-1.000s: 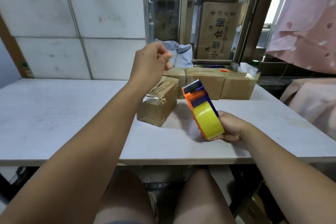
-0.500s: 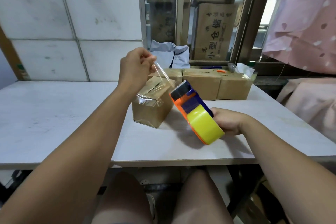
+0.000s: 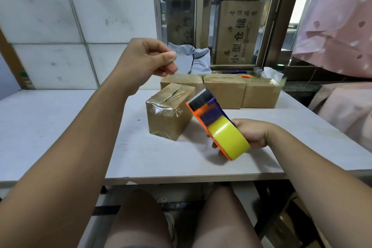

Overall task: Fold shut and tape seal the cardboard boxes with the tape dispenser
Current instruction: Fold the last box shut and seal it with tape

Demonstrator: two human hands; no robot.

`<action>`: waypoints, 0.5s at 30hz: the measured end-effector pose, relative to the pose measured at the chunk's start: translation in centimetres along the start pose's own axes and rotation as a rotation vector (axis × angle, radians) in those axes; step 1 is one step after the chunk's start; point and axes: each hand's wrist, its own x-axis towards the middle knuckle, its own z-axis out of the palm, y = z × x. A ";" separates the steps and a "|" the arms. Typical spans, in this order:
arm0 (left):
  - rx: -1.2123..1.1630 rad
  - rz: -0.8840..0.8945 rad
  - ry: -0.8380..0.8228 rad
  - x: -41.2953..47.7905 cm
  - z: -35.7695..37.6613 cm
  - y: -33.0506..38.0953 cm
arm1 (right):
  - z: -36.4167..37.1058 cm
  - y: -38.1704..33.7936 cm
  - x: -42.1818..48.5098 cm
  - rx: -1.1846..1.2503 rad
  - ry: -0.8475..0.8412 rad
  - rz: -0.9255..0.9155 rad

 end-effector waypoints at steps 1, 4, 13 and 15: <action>0.014 0.016 0.009 -0.1 0.0 0.4 | 0.0 0.0 0.1 0.071 0.012 0.004; 0.069 0.062 0.040 -0.4 -0.1 1.4 | 0.0 -0.4 -0.2 0.139 0.031 -0.021; 0.183 0.095 0.100 -0.1 0.0 0.7 | 0.6 -1.3 -0.6 -0.096 -0.039 -0.058; 0.182 0.066 0.080 -0.1 0.1 0.0 | 0.8 -1.3 -0.6 -0.164 -0.047 -0.056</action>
